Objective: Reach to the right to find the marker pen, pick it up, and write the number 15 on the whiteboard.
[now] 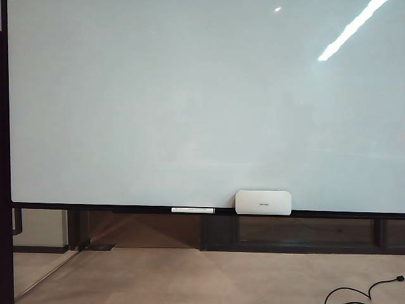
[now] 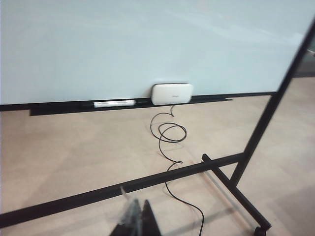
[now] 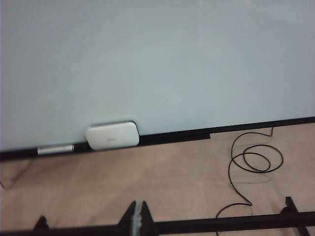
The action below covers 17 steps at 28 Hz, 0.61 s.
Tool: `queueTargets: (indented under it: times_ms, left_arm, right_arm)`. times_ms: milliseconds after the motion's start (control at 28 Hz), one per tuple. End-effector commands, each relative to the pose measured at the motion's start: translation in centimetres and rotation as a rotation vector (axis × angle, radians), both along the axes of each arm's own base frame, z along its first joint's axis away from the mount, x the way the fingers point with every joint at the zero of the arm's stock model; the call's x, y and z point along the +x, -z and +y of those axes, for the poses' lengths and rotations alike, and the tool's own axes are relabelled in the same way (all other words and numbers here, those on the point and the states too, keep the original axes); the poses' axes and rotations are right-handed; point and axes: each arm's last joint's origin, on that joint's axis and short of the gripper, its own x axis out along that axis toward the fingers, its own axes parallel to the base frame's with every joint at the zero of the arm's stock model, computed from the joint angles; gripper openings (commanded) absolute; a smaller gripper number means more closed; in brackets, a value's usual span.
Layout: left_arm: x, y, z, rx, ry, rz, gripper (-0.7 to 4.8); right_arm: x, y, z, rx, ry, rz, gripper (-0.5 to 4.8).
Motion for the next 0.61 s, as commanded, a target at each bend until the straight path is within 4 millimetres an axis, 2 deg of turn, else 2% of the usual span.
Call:
queueTargets:
  times_ms: [36, 357, 607]
  left_arm:
    - [-0.1, -0.4, -0.5, 0.031, 0.061, -0.056, -0.05]
    - [-0.3, -0.8, -1.8, 0.025, 0.123, -0.103, -0.05]
    - [-0.4, -0.8, -2.1, 0.025, 0.154, -0.107, -0.05]
  right_arm:
    - [0.0, -0.6, -0.1, 0.057, 0.042, -0.06, 0.41]
    - [-0.1, -1.1, 0.0, 0.045, -0.009, -0.098, 0.41]
    - [-0.6, -3.1, -0.2, -0.007, 0.061, -0.176, 0.4]
